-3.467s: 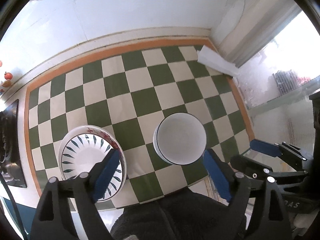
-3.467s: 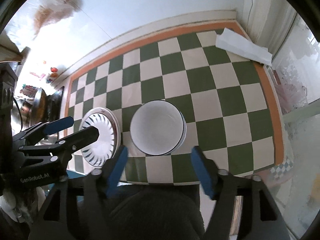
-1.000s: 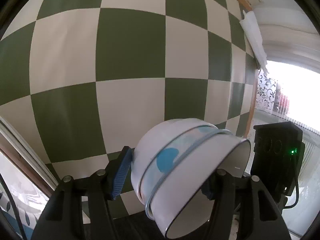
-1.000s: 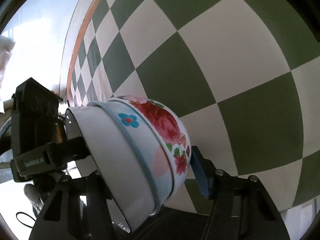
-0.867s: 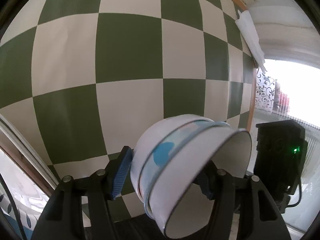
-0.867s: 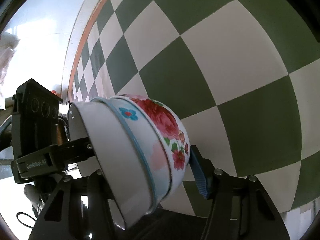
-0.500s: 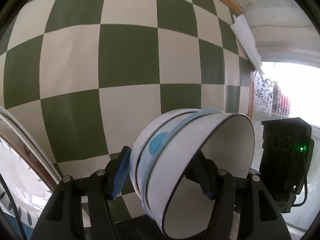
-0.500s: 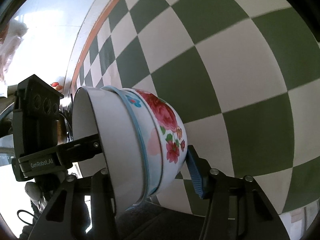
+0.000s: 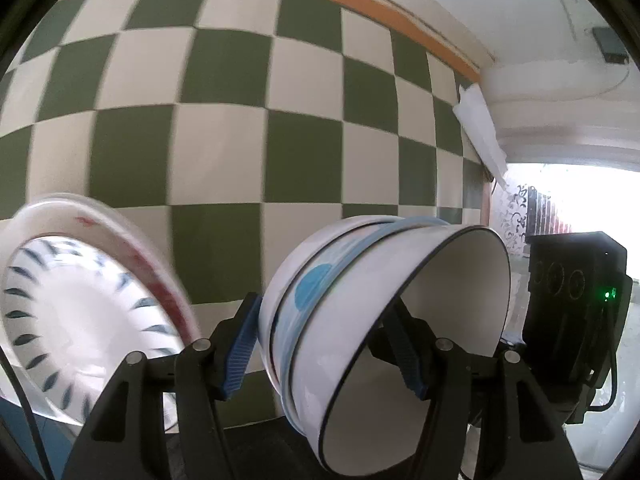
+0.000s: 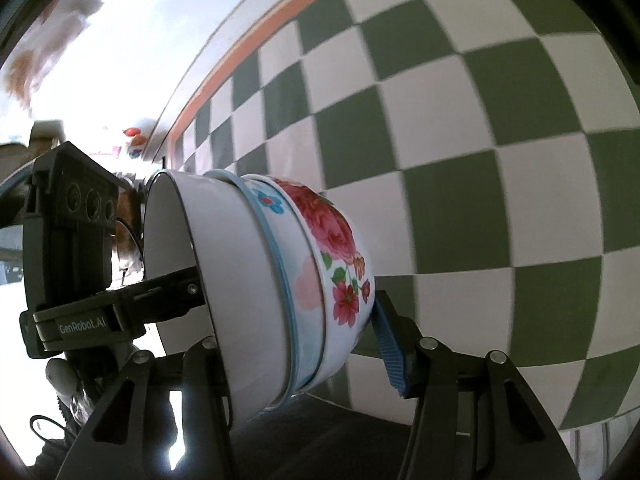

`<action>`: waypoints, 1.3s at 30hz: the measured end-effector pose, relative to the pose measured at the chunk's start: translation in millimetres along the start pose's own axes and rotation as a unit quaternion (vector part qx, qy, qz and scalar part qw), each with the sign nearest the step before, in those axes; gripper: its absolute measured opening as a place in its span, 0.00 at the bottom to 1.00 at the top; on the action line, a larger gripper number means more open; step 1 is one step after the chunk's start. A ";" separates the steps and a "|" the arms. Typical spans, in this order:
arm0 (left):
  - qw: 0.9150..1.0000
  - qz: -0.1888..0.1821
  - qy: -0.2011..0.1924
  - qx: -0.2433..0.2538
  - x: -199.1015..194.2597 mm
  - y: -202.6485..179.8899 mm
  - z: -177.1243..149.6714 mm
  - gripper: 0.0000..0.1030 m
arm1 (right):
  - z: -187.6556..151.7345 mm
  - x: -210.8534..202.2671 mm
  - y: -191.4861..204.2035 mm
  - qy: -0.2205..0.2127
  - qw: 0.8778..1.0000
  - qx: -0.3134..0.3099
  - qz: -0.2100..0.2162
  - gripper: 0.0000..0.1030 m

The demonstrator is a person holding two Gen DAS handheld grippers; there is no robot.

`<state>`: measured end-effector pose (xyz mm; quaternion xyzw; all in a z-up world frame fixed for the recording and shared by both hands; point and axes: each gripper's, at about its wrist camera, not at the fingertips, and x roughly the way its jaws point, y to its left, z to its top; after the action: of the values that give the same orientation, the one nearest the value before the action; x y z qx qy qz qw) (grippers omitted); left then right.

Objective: Organize plates and bowls
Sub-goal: 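Carry the bowl stack over the plate stack and lower it onto the plates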

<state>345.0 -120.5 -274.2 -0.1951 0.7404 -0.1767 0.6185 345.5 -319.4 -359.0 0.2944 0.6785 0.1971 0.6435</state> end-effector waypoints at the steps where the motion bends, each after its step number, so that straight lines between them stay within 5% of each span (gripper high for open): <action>1: 1.000 -0.001 -0.003 -0.002 -8.5 6.7 0.8 0.57 | 0.2 1.3 7.0 0.001 1.000 -0.005 0.000 0.53; 19: 0.999 0.013 -0.020 -0.037 -79.4 142.6 -2.2 0.57 | -18.4 121.8 137.6 0.024 0.999 -0.042 0.008 0.52; 39: 0.999 0.005 -0.001 -0.052 -62.7 185.5 -2.9 0.57 | -23.2 171.5 144.2 0.042 0.998 -0.037 -0.007 0.52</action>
<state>339.0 71.3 -313.9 -0.2235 0.7492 -0.1349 0.6088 343.9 -96.8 -393.4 0.2572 0.6995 0.2296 0.6260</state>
